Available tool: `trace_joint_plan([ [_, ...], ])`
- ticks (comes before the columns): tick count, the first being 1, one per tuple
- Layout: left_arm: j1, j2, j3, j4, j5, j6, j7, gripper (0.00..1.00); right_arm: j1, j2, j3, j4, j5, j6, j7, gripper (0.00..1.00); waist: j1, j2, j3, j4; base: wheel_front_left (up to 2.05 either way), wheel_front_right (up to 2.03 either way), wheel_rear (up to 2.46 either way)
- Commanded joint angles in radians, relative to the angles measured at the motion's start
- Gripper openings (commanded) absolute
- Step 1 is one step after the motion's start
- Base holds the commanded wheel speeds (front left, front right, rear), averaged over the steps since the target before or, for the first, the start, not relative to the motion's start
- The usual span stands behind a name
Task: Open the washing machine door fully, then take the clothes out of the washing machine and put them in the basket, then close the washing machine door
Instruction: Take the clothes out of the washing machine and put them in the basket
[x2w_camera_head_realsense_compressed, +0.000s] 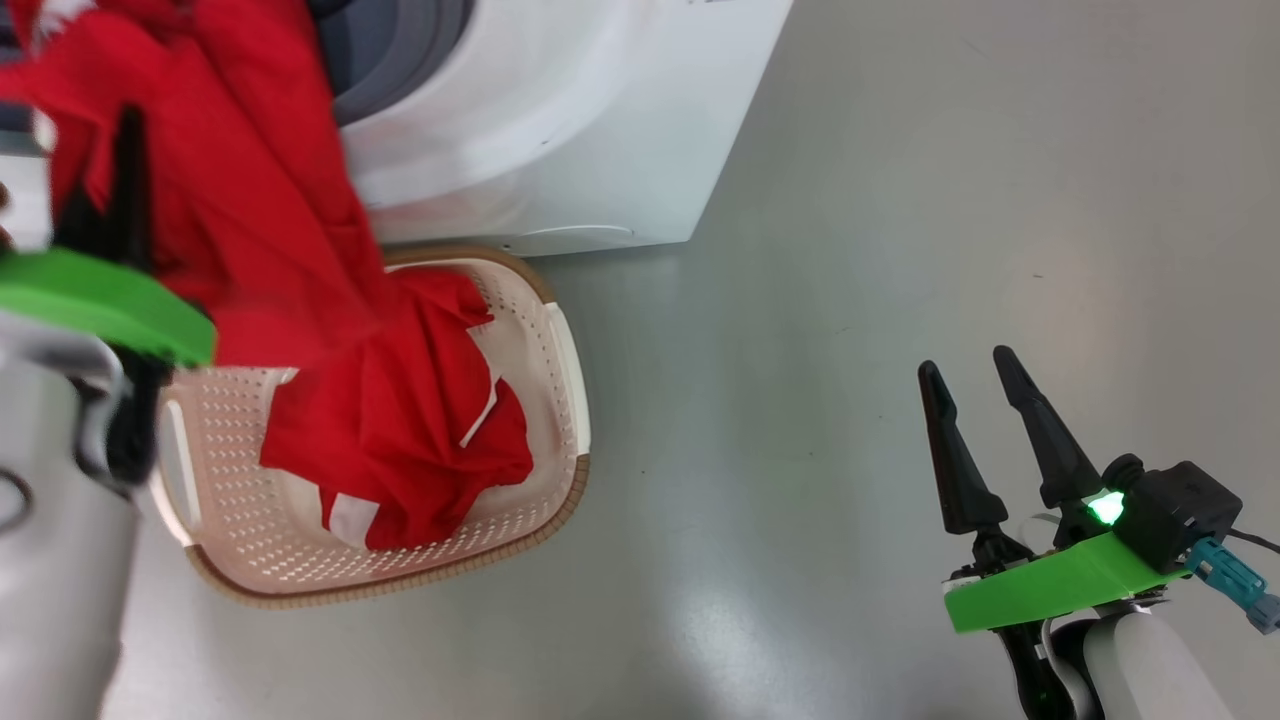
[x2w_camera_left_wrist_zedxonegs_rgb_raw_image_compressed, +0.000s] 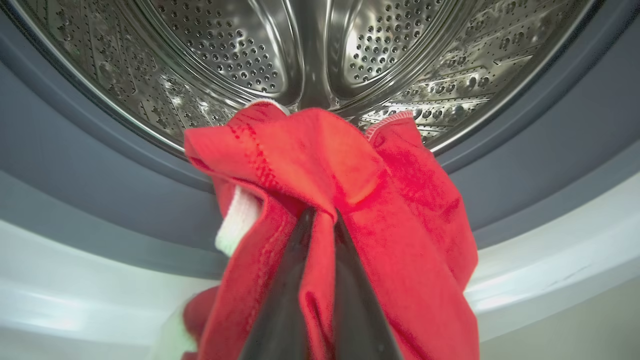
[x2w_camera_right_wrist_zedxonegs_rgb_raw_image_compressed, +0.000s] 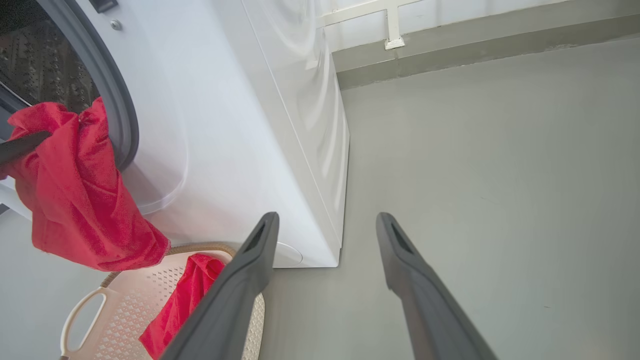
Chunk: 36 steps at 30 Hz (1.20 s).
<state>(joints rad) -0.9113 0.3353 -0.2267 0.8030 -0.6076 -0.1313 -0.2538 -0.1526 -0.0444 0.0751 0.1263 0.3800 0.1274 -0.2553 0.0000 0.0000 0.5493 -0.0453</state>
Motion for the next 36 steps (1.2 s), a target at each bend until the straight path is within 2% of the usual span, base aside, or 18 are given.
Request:
trace_joint_plan([
  [1, 0.040, 0.037, 0.042, -0.047, 0.024, 0.001, -0.008, 0.00, -0.001, -0.006, 0.018, -0.021, 0.012, 0.003, -0.006, 1.00, 0.0000, 0.0000, -0.003, 0.010, 0.00, 0.00, 0.00],
  [8, 0.247, -0.046, 0.150, -0.239, 0.100, 0.001, -0.008, 0.00, -0.004, -0.006, 0.011, -0.021, 0.004, 0.003, -0.006, 1.00, 0.0000, 0.0000, -0.003, 0.028, 0.00, 0.00, 0.00],
  [15, 0.379, -0.098, 0.141, -0.304, 0.160, 0.001, -0.008, 0.00, -0.006, -0.006, 0.004, -0.021, -0.002, 0.003, -0.006, 1.00, 0.0000, 0.0000, 0.003, 0.037, 0.00, 0.00, 0.00],
  [23, 0.413, -0.122, 0.119, -0.237, 0.161, 0.001, -0.008, 0.00, -0.013, -0.006, 0.006, -0.025, -0.007, 0.003, -0.006, 1.00, 0.0000, 0.0000, 0.024, 0.036, 0.00, 0.00, 0.00],
  [36, 0.326, -0.124, 0.021, -0.025, 0.115, 0.001, -0.008, 0.00, -0.033, -0.006, 0.004, -0.045, -0.019, 0.003, -0.006, 1.00, 0.0000, 0.0000, 0.118, 0.021, 0.00, 0.00, 0.00],
])
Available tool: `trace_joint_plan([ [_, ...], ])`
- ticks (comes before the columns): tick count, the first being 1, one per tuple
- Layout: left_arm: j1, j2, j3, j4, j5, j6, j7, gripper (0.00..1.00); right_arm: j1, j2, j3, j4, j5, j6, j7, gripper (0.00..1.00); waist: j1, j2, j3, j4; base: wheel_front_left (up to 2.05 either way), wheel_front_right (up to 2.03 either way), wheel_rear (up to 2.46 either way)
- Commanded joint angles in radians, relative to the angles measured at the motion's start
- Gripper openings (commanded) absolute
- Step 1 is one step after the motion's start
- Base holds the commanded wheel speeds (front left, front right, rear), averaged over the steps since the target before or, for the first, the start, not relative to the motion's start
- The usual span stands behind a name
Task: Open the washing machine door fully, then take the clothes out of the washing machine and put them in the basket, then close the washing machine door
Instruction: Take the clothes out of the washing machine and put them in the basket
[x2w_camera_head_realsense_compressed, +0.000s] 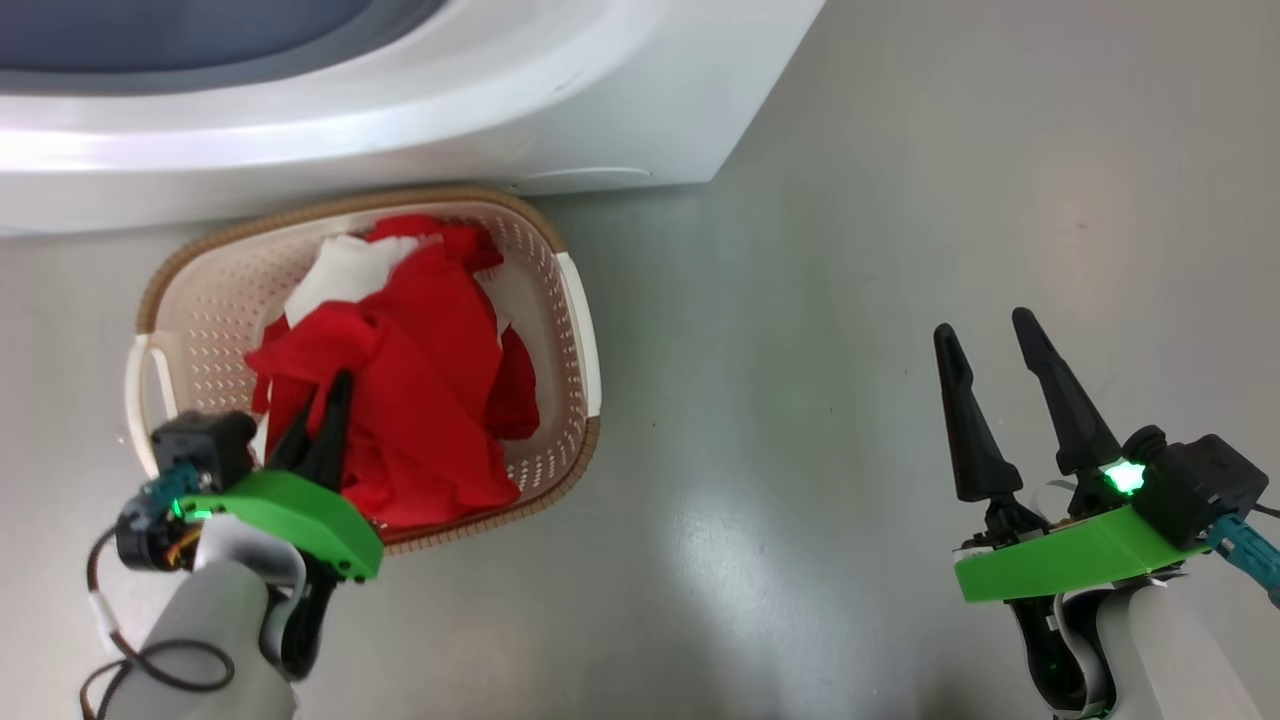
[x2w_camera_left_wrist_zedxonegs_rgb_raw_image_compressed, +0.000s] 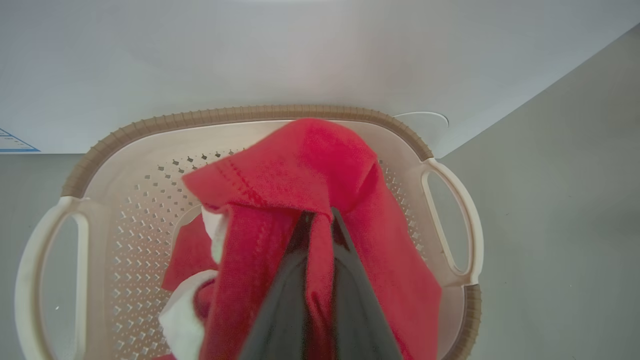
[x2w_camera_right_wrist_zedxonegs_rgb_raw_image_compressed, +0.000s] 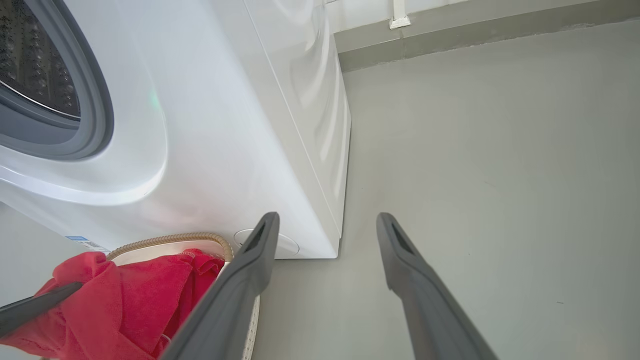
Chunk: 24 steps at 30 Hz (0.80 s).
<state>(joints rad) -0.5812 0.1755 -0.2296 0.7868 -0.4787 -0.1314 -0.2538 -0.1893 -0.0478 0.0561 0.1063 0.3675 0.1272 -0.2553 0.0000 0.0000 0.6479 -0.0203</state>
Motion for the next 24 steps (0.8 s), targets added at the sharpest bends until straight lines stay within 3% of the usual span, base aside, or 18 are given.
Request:
trace_joint_plan([
  [1, -0.014, 0.036, 0.018, 0.003, -0.019, 0.001, -0.008, 0.00, 0.002, -0.002, 0.022, -0.027, -0.008, 0.003, -0.006, 1.00, 0.0000, 0.0000, 0.027, -0.004, 0.00, 0.00, 0.00],
  [19, -0.140, 0.061, -0.063, 0.137, -0.081, 0.001, -0.008, 0.00, -0.027, -0.002, 0.031, -0.046, -0.025, 0.003, -0.006, 1.00, 0.0000, 0.0000, 0.111, 0.001, 0.00, 0.00, 0.00],
  [21, -0.143, 0.061, -0.067, 0.142, -0.086, 0.001, -0.008, 0.38, -0.028, -0.002, 0.030, -0.043, -0.026, 0.003, -0.006, 1.00, 0.0000, 0.0000, 0.107, 0.003, 0.00, 0.00, 0.00],
  [23, -0.142, 0.059, -0.067, 0.141, -0.089, 0.001, -0.008, 1.00, -0.030, -0.002, 0.029, -0.039, -0.027, 0.003, -0.006, 1.00, 0.0000, 0.0000, 0.099, 0.006, 0.00, 0.00, 0.00],
  [24, -0.139, 0.058, -0.064, 0.141, -0.090, 0.001, -0.008, 1.00, -0.029, -0.002, 0.029, -0.036, -0.028, 0.003, -0.006, 1.00, 0.0000, 0.0000, 0.092, 0.008, 0.00, 0.00, 0.00],
])
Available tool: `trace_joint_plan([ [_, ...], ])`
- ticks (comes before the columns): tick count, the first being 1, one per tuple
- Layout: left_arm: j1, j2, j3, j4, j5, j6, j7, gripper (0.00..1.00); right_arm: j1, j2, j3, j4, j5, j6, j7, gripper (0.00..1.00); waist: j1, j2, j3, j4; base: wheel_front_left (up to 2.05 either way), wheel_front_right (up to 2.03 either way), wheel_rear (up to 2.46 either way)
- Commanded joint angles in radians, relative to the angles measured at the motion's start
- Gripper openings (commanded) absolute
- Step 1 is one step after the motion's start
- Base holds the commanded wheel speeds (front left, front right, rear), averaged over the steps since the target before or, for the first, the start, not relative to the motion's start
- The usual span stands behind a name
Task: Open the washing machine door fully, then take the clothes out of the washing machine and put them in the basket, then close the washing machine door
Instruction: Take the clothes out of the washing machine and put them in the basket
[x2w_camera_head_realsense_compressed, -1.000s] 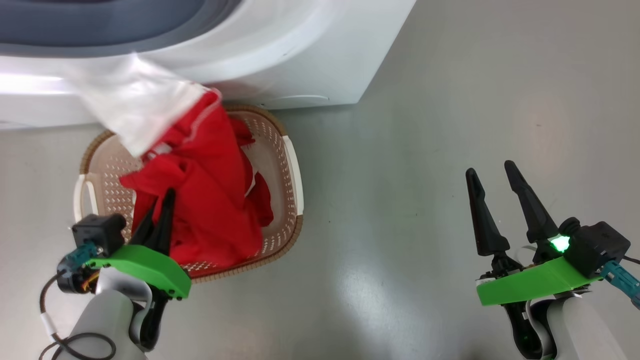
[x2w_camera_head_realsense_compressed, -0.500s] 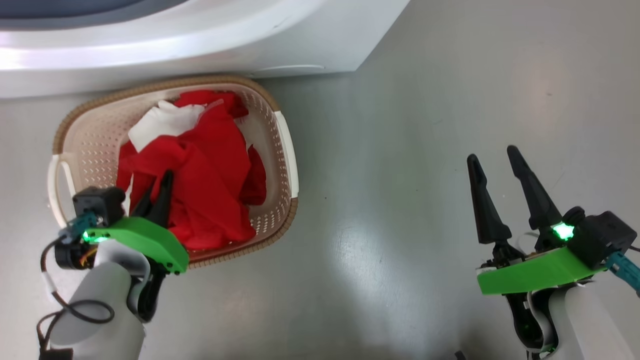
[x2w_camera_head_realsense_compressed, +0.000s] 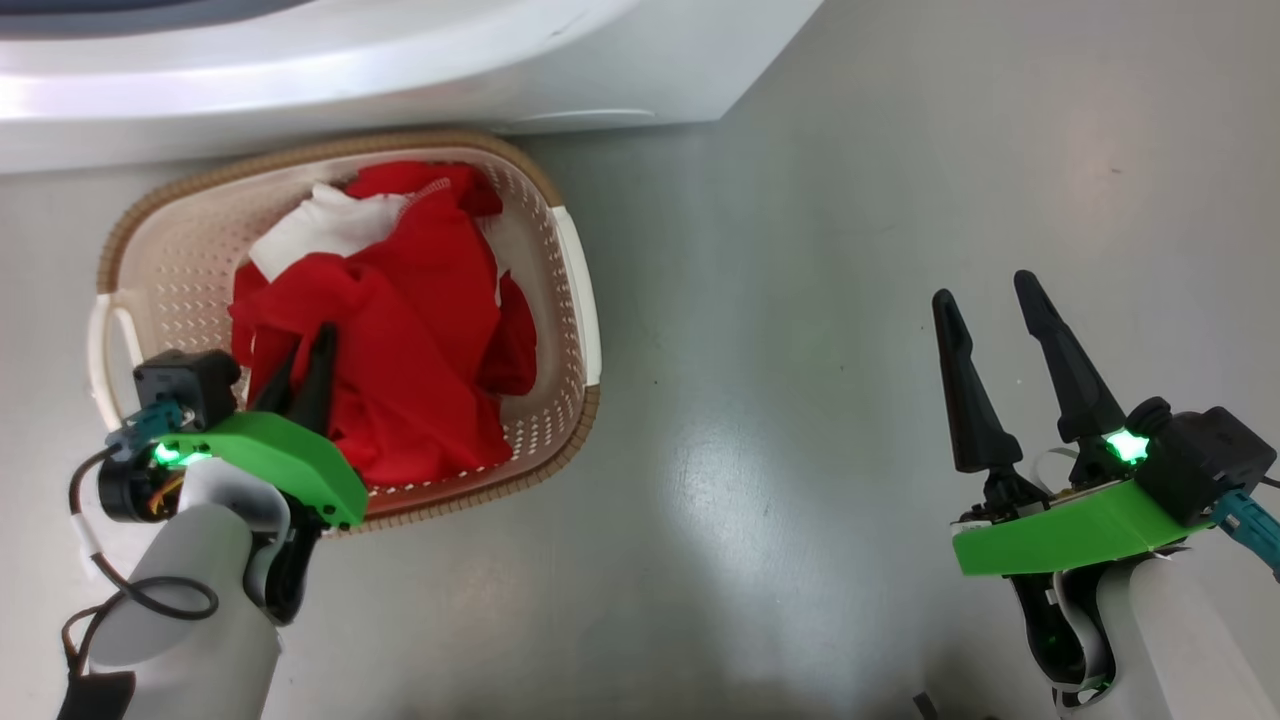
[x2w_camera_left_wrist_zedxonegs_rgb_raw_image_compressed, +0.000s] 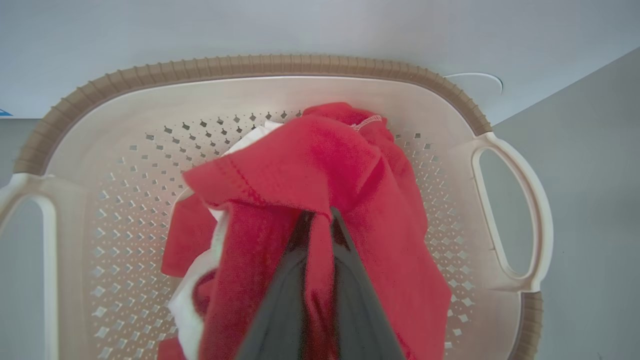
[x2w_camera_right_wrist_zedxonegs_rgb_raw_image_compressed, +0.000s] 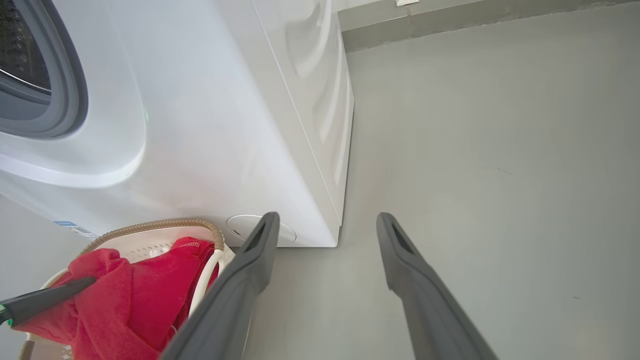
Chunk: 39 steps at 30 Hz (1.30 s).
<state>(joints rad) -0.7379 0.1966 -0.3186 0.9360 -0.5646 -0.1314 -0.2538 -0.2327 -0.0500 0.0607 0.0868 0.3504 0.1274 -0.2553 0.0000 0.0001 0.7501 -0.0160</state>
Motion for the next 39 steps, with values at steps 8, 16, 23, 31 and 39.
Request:
trace_joint_plan([
  [8, 0.059, 0.034, 0.052, -0.030, 0.000, 0.001, -0.008, 1.00, 0.012, 0.000, 0.027, 0.004, -0.011, 0.003, -0.006, 1.00, 0.0000, -0.0001, -0.079, 0.009, 0.00, 0.00, 0.00],
  [16, 0.158, 0.032, 0.131, -0.125, 0.045, 0.001, -0.008, 1.00, 0.025, 0.000, 0.032, 0.031, -0.007, 0.003, -0.006, 1.00, 0.0000, -0.0001, -0.204, 0.009, 0.00, 0.00, 0.00],
  [23, 0.267, 0.016, 0.217, -0.224, 0.108, 0.001, -0.008, 1.00, 0.065, 0.000, 0.036, 0.057, -0.007, 0.003, -0.006, 1.00, 0.0000, -0.0001, -0.324, 0.009, 0.00, 0.00, 0.00],
  [31, 0.374, -0.011, 0.293, -0.353, 0.173, 0.001, -0.008, 1.00, 0.117, 0.000, 0.033, 0.080, -0.016, 0.003, -0.006, 1.00, 0.0000, -0.0001, -0.440, 0.019, 0.00, 0.00, 0.00],
  [39, 0.489, -0.026, 0.338, -0.497, 0.210, 0.001, -0.008, 1.00, 0.168, 0.000, 0.019, 0.092, -0.025, 0.003, -0.006, 1.00, 0.0000, -0.0001, -0.530, 0.026, 0.00, 0.00, 0.00],
])
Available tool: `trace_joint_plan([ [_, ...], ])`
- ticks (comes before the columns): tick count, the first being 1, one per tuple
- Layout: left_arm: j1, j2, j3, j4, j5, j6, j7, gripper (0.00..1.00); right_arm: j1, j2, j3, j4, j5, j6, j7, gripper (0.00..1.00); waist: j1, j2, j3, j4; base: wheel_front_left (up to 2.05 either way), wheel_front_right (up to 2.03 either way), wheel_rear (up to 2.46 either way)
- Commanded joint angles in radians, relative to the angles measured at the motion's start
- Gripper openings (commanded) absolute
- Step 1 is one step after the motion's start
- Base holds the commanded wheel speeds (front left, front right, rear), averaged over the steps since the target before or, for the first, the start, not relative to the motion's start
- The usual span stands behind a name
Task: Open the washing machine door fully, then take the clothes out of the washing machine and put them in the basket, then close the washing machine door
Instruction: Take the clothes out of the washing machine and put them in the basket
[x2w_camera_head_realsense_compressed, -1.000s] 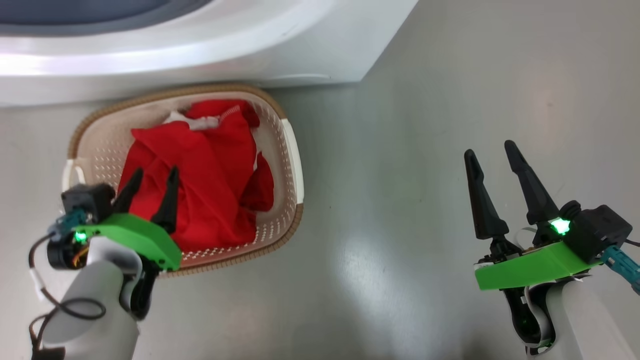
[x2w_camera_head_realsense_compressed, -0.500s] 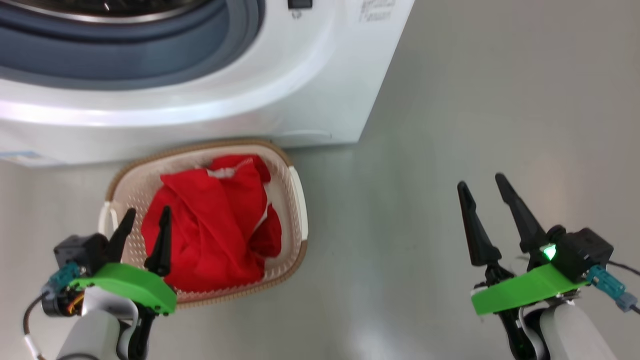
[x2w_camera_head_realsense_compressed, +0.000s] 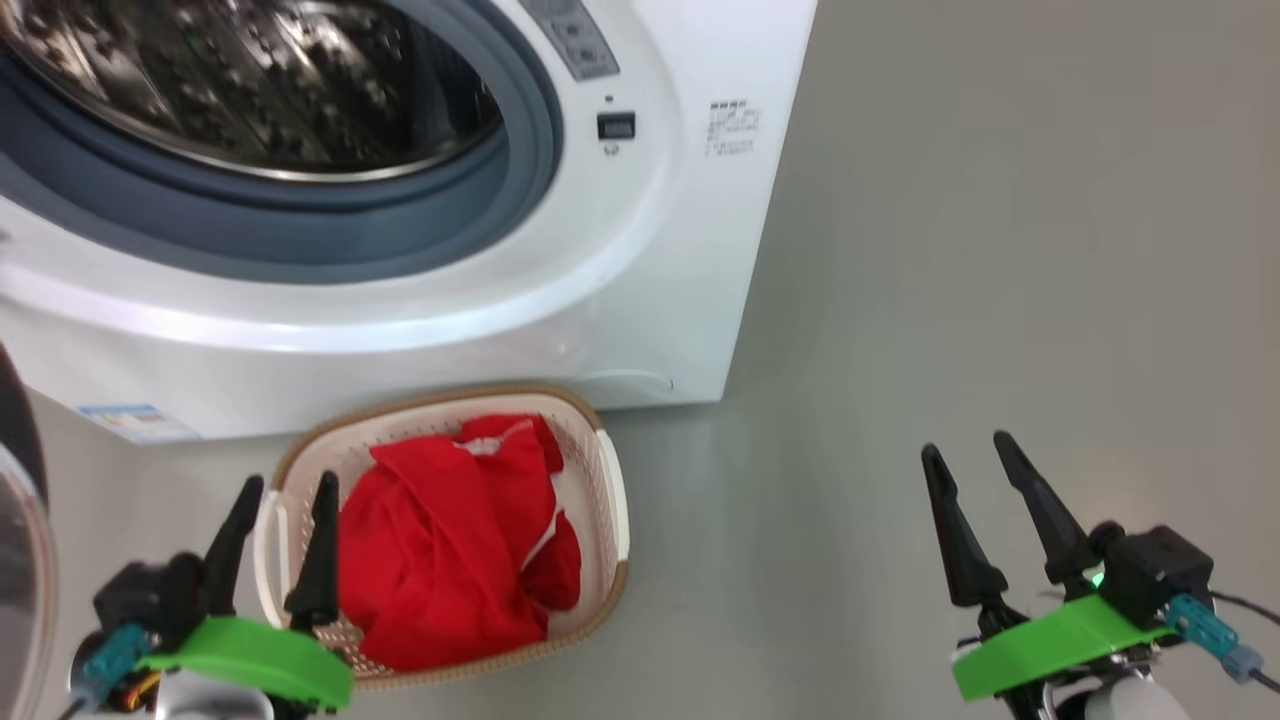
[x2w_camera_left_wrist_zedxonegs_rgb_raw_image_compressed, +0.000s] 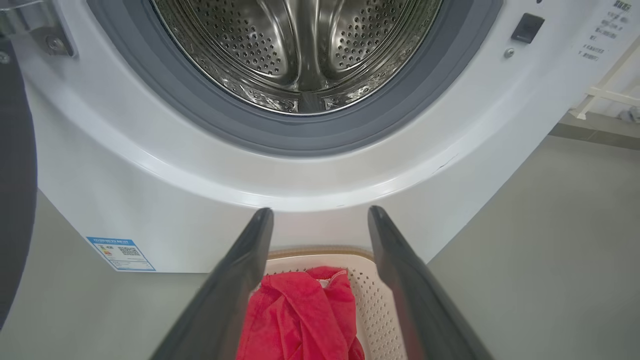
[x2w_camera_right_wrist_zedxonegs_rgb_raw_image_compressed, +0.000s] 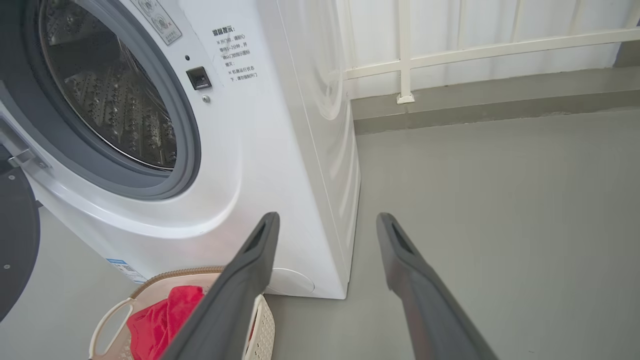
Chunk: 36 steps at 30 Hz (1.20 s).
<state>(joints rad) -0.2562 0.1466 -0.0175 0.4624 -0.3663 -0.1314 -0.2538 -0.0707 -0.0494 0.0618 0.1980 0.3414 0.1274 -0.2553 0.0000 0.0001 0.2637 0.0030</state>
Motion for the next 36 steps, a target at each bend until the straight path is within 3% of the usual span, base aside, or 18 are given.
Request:
trace_joint_plan([
  [1, 0.024, 0.022, 0.042, -0.041, 0.015, 0.001, -0.008, 1.00, 0.014, -0.001, 0.016, -0.019, -0.016, 0.003, -0.006, 1.00, 0.0000, -0.0001, -0.053, 0.008, 0.00, 0.00, 0.00],
  [20, 0.325, -0.030, 0.107, -0.249, 0.088, 0.001, -0.008, 1.00, 0.171, -0.001, -0.023, -0.024, -0.018, 0.003, -0.006, 1.00, 0.0000, -0.0001, -0.180, 0.016, 0.00, 0.00, 0.00],
  [36, 0.335, -0.045, 0.104, -0.275, 0.103, 0.001, -0.008, 1.00, 0.179, -0.001, -0.026, -0.025, -0.019, 0.003, -0.006, 1.00, 0.0000, -0.0001, -0.176, 0.024, 0.00, 0.00, 0.00],
])
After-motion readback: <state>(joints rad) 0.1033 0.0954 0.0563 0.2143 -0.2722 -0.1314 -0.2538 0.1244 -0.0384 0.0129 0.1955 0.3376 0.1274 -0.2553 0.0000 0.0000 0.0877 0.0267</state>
